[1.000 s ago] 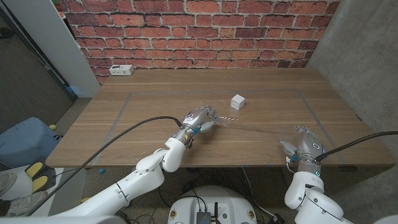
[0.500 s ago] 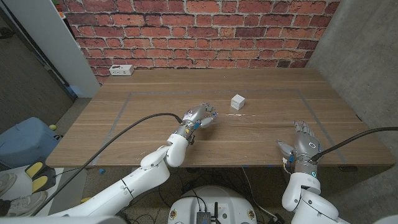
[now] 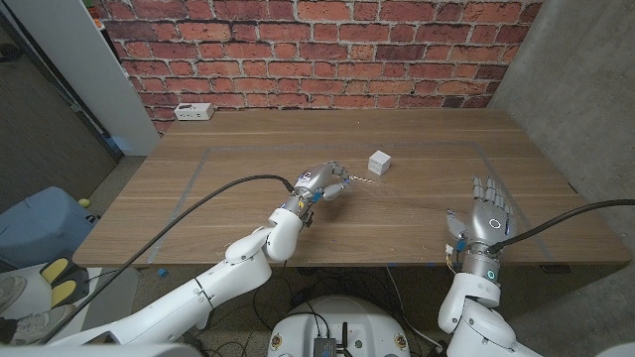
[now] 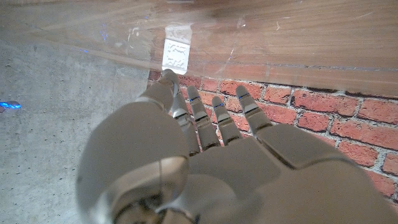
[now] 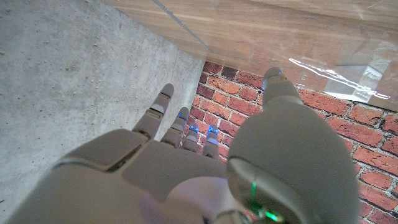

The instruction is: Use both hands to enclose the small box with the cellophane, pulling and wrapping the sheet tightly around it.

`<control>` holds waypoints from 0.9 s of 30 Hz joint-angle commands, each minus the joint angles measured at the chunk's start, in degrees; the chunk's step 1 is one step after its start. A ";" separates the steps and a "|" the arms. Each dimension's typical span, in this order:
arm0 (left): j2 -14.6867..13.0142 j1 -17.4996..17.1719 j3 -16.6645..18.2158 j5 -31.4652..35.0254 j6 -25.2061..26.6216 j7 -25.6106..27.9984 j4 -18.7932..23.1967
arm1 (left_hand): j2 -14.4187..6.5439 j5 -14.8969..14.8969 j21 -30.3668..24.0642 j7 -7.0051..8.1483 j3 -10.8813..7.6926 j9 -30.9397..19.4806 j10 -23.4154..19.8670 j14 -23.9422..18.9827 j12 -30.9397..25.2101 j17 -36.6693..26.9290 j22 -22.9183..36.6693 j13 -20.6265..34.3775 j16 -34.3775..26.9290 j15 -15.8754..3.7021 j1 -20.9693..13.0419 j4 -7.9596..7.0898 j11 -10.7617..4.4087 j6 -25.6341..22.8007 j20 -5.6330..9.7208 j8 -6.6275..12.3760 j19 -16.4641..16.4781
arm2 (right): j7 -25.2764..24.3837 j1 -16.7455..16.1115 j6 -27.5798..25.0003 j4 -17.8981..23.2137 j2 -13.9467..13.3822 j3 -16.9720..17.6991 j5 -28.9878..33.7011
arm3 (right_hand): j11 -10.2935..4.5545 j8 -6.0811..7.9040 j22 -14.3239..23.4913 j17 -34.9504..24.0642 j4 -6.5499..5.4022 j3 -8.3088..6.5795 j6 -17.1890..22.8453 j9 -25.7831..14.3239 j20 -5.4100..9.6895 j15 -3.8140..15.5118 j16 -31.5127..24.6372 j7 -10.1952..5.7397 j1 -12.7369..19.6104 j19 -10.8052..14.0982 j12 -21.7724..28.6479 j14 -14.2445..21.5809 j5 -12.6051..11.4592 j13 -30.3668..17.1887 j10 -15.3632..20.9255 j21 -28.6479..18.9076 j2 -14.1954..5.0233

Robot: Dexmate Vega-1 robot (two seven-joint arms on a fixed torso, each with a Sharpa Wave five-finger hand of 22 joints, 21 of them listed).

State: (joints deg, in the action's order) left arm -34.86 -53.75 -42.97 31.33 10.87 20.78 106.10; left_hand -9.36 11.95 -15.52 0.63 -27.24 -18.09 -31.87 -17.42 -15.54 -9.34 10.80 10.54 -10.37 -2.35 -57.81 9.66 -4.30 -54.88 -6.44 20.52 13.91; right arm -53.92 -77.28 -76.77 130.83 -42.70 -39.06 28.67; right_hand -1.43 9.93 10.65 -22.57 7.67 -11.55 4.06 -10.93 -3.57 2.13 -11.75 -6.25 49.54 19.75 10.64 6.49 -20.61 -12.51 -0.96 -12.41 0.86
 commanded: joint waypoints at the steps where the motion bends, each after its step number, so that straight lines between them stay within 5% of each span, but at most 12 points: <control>1: -0.77 0.58 -0.30 0.92 -2.26 0.03 0.01 | 0.19 0.63 0.12 -6.33 0.21 -3.28 0.03 -0.31 0.41 -0.02 0.23 0.27 0.17 -1.71 -0.64 -0.05 -0.26 -7.17 0.37 0.46 -0.05 | 26.15 5.51 -3.21 -1.51 -1.57 -5.31 18.83 | -0.08 0.85 0.20 -0.04 0.26 0.50 0.44 -0.19 0.11 0.20 0.18 -0.76 0.08 -0.40 0.26 -0.50 -0.40 -0.17 -0.51 0.07 1.39; 6: -0.06 -0.12 0.48 0.19 -0.53 0.16 0.37 | 0.18 0.75 0.17 -7.04 0.17 -3.67 -0.40 -0.27 0.47 -0.01 0.22 0.27 0.20 -1.70 -0.86 0.07 0.03 -7.41 0.38 0.50 -0.03 | 42.52 4.94 -3.21 -1.53 -0.24 -4.07 29.14 | -0.82 1.81 0.18 0.08 0.64 0.44 3.06 -0.17 -0.03 -0.05 -0.09 -2.17 1.09 -0.20 0.98 -0.49 -1.09 -0.11 0.72 -0.01 1.60; 11: 1.09 -0.46 0.65 0.34 2.53 0.59 0.46 | 0.15 0.91 0.16 -7.58 0.06 -4.10 -0.89 -0.27 0.51 0.00 0.22 0.28 0.22 -1.68 -1.19 0.22 0.26 -7.74 0.36 0.57 0.11 | 42.21 3.58 -3.21 -0.42 0.06 -3.23 29.94 | -0.95 2.46 0.17 0.02 0.22 0.65 5.37 -0.13 -0.18 -0.25 -0.51 -1.93 0.75 -0.16 1.57 -0.06 -1.47 -0.06 2.13 -0.03 1.51; 23: 4.01 0.08 0.03 0.43 6.43 4.04 -0.86 | 0.32 1.34 -0.04 -8.25 -0.04 -5.11 -2.10 -0.47 0.53 -0.01 0.22 0.28 0.25 -1.23 -1.80 0.40 0.78 -8.36 0.27 0.62 0.90 | 56.86 1.09 -3.21 0.26 1.47 -2.93 44.87 | -1.22 2.61 0.15 0.04 0.69 -0.59 6.88 -0.09 -0.32 -0.11 -0.89 -2.42 2.67 0.14 1.86 0.39 -1.81 0.02 3.09 -0.16 -0.19; 26: 3.26 0.69 -0.20 -0.46 4.72 3.24 -0.97 | 0.35 1.41 -0.10 -8.28 -0.05 -5.27 -2.24 -0.54 0.54 -0.01 0.22 0.28 0.25 -1.18 -1.89 0.42 0.63 -8.41 0.26 0.61 1.09 | 56.25 1.08 -2.80 -0.55 1.92 -3.08 45.95 | -1.55 2.44 0.14 0.13 0.98 -0.80 6.83 -0.07 -0.37 -0.13 -0.91 -3.54 3.28 0.29 1.81 0.47 -1.79 0.04 3.09 -0.20 -0.17; 27: 2.57 1.23 -0.55 -0.54 3.18 2.67 -1.14 | 0.36 1.43 -0.10 -8.23 -0.06 -5.32 -2.25 -0.56 0.55 -0.01 0.22 0.28 0.25 -1.20 -1.92 0.42 0.59 -8.46 0.28 0.62 1.09 | 55.05 1.68 -2.51 -1.67 2.57 -3.55 46.52 | -1.77 2.06 0.12 0.24 1.26 -1.01 6.36 -0.04 -0.41 -0.07 -0.92 -5.16 3.96 0.35 1.71 0.51 -1.77 0.08 2.97 -0.21 -0.08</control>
State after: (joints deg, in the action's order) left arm -32.17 -53.99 -42.69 32.18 15.77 23.26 105.99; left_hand -9.15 12.94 -15.52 0.71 -27.24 -18.11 -33.63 -17.42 -15.20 -9.35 10.79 10.53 -10.15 -2.35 -58.93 9.66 -3.58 -54.97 -6.23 20.84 14.54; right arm -8.58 -75.23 -79.81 130.96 -42.04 -42.25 65.56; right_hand -2.52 12.33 10.66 -22.34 8.57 -12.00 10.79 -10.94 -3.91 1.97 -12.30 -9.28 52.21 19.65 12.34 6.33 -21.86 -12.51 2.04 -12.41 0.58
